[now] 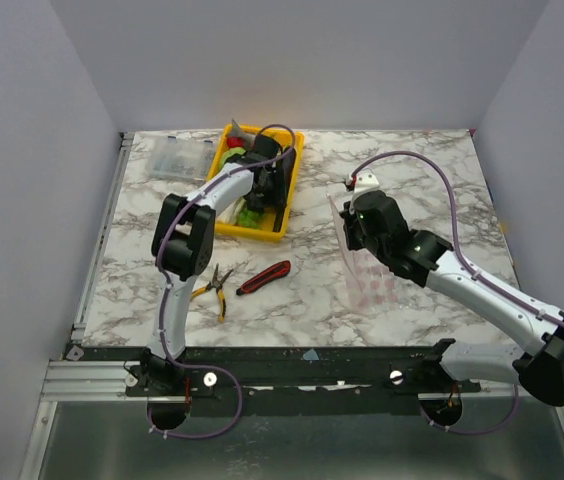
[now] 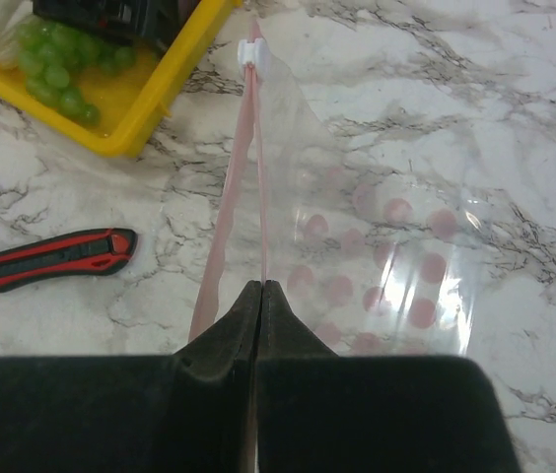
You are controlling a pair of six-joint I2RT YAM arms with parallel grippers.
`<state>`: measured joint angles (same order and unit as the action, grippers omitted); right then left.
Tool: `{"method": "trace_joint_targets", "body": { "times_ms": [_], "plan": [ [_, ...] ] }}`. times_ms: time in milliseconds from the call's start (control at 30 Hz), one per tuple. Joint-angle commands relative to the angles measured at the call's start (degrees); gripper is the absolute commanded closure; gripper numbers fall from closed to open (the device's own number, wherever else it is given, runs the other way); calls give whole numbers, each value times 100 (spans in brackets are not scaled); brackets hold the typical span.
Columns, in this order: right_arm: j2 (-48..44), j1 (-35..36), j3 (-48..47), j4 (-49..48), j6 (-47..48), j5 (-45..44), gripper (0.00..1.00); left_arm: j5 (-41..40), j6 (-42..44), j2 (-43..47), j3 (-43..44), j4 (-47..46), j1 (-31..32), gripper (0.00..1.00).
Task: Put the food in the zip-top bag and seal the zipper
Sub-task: Move the bin to the center of the board, then pick up the fake vegetable from the bin.
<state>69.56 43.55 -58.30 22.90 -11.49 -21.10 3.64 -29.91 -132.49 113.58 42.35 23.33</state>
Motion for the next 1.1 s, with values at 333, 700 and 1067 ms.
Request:
{"method": "trace_joint_targets", "body": {
  "times_ms": [333,700,1067],
  "plan": [
    [-408,0,289,101,-307,600,99,-156,-394,2841,-4162,-1256,519,36],
    [-438,4,337,12,-383,642,99,-449,118,3463,-4630,-1394,532,37],
    [-385,2,481,-173,-773,939,99,-814,986,2068,-2515,-1141,475,42]
  ]
}}
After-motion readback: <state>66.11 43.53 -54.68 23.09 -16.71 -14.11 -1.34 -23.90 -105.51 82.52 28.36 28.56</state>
